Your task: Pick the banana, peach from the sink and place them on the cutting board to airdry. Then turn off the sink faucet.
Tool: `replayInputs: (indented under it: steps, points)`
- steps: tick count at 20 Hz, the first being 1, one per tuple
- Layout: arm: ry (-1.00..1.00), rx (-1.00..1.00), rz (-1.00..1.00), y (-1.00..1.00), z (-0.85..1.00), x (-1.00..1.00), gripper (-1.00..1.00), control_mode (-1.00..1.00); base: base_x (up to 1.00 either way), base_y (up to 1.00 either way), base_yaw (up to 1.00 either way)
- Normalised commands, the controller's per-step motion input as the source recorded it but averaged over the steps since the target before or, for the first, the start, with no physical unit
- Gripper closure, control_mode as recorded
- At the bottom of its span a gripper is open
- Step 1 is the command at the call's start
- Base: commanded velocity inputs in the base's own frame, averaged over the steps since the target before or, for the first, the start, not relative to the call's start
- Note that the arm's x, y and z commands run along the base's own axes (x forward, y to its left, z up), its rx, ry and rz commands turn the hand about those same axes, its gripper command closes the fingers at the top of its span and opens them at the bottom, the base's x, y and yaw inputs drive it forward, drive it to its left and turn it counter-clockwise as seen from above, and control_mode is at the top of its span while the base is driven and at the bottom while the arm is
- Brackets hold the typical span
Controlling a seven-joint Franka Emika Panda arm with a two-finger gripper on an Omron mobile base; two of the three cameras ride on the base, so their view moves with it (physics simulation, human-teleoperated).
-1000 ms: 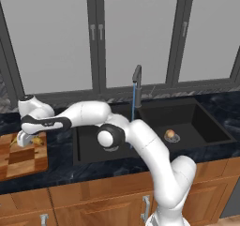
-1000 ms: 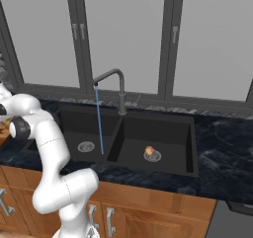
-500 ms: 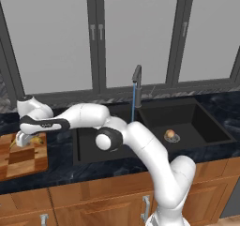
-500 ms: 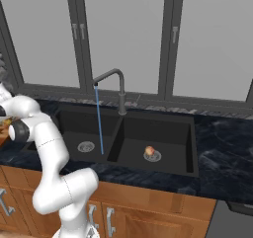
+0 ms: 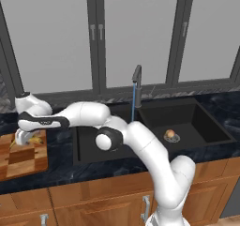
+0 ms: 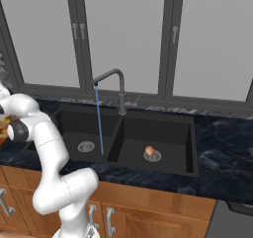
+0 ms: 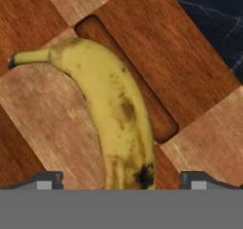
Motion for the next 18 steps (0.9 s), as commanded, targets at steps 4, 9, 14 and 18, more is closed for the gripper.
replayInputs:
  steps: [4,9,14,18]
  points:
    - [0.0,0.0,0.0,-0.37,0.08,-0.23,-1.0,-1.0,0.0,0.0,0.0]
    - [-0.01,0.0,0.0,-0.48,0.0,-0.3,-1.0,-1.0,0.0,0.0,0.0]
    - [-0.02,0.0,0.0,-0.52,0.0,-0.39,-1.0,-1.0,0.0,0.0,0.0]
    - [-0.02,0.0,0.0,-0.53,0.02,-0.42,-1.0,-1.0,0.0,0.0,0.0]
